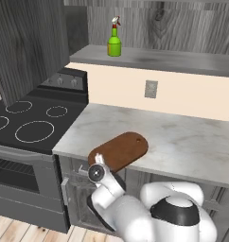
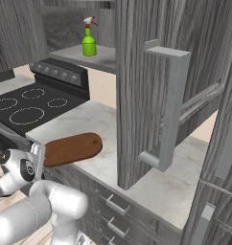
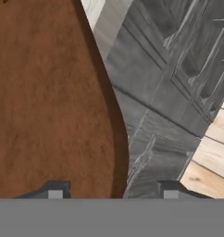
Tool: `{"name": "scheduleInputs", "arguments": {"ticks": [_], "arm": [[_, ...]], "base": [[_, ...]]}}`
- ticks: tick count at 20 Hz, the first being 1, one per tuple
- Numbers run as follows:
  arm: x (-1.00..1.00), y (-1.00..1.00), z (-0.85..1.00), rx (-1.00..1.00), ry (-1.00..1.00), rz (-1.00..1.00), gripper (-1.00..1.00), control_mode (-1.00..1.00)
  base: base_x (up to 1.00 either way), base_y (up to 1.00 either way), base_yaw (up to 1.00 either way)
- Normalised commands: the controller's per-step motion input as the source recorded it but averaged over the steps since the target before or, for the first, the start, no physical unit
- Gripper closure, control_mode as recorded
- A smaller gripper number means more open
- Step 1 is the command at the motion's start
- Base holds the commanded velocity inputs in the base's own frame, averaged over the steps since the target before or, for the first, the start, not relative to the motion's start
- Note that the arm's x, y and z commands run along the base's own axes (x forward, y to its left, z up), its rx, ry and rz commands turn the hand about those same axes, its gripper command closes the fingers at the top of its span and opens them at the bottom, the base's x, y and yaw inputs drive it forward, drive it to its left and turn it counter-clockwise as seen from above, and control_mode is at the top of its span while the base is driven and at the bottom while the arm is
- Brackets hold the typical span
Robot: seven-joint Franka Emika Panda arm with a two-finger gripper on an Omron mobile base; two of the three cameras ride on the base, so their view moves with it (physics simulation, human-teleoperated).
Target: Move the cutting board and knife to the sink. Then move spray from the cabinet to the counter.
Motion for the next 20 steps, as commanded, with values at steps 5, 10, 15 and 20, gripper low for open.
{"name": "scheduleInputs", "arguments": {"ticks": [5, 10, 15, 20], "arm": [[0.0, 0.0, 0.03, 0.1, -0.08, 0.0, 1.0, -1.0], [-0.08, 0.0, 0.13, 0.07, -0.12, 0.0, 1.0, -1.0], [-0.31, 0.16, 0.06, 0.0, -0.11, 0.01, 1.0, -1.0], [-0.39, 0.0, 0.18, 0.01, -0.16, 0.0, 1.0, -1.0]], "base": [[0.0, 0.0, 0.0], [0.0, 0.0, 0.0], [0.0, 0.0, 0.0], [0.0, 0.0, 0.0]]}}
